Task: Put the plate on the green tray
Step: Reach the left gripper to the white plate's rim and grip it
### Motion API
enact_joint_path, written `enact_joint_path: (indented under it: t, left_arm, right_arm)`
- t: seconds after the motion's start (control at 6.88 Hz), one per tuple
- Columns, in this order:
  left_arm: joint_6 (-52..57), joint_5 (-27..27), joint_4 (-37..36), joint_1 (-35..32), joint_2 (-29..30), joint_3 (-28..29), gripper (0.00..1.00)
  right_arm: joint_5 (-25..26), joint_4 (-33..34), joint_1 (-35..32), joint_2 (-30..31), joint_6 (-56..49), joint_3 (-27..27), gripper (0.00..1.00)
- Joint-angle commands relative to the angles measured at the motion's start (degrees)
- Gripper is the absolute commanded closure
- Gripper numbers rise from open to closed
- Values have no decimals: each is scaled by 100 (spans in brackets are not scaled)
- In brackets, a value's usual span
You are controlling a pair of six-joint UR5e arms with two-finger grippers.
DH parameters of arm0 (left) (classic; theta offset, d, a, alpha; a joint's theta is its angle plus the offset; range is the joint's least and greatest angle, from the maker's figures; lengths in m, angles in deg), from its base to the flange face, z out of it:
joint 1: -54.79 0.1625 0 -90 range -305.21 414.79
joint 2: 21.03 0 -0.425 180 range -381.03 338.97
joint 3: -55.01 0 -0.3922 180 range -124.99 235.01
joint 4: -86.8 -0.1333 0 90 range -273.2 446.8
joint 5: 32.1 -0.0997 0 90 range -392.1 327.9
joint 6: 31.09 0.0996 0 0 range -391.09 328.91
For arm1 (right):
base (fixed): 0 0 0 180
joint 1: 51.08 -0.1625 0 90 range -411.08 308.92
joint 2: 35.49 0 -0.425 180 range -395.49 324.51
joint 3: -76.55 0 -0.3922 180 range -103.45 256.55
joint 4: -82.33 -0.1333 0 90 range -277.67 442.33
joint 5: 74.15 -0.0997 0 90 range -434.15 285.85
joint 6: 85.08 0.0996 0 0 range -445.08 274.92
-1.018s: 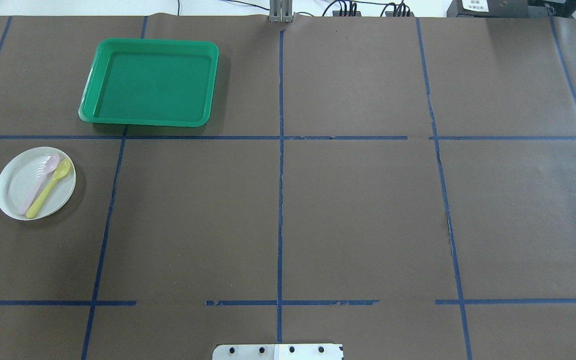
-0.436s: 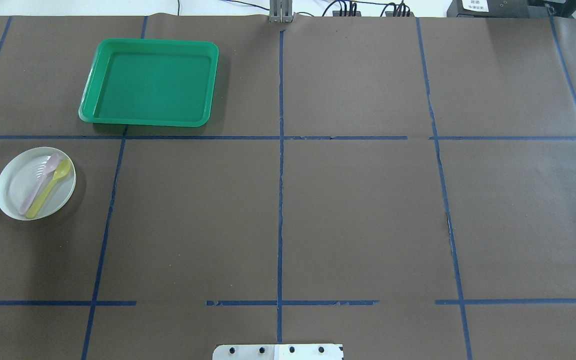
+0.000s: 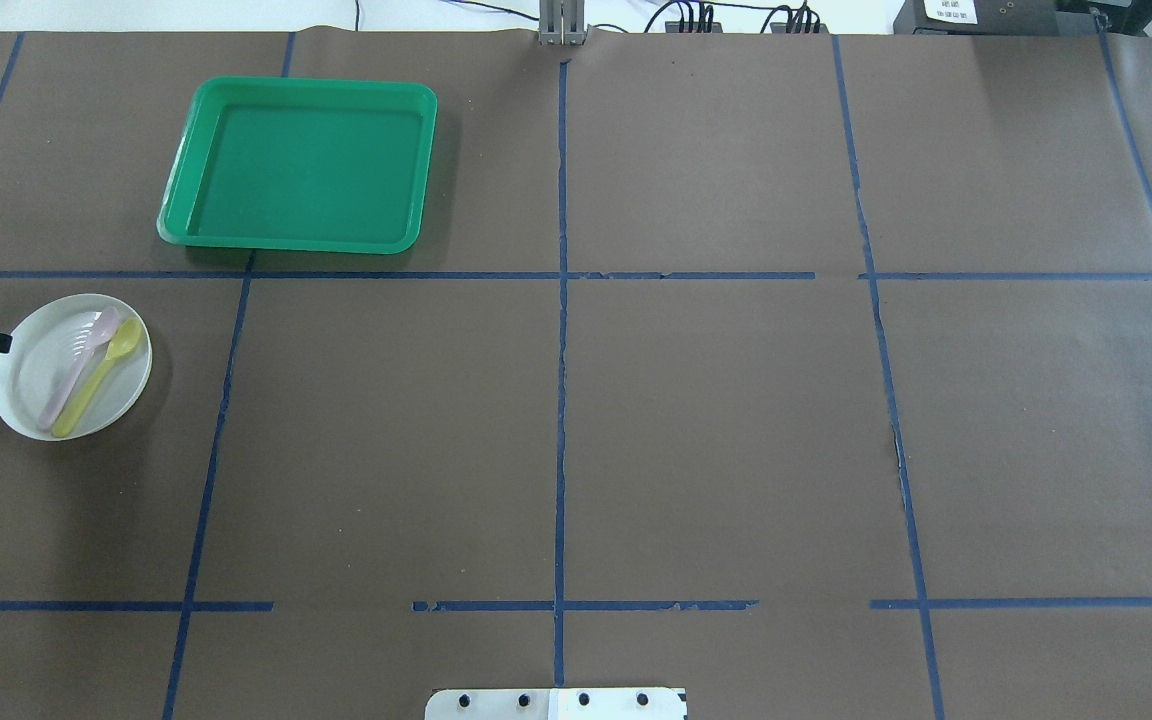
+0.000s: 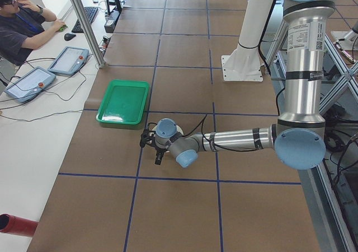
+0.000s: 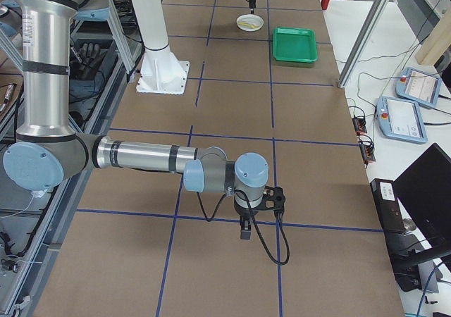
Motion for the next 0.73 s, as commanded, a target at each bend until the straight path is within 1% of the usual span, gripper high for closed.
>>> enact_joint_path:
  t: [0.0,0.15,0.29,0.44,0.58]
  left_arm:
    - [-63,-7,-1,186,12,11,0]
    - [-63,1,8,221,12,11,20]
    - [-89,10,-1,230,21,3,62]
    - [-81,36,-36,230,30,-6,94]
    - [-81,54,-45,230,30,-15,100]
  right_arm:
    - [0,5,0,1,0,-7,0]
    - [0,5,0,1,0,2,0]
    - [0,5,0,-7,0,2,0]
    - [0,-4,0,1,0,2,0]
    - [0,-4,0,1,0,2,0]
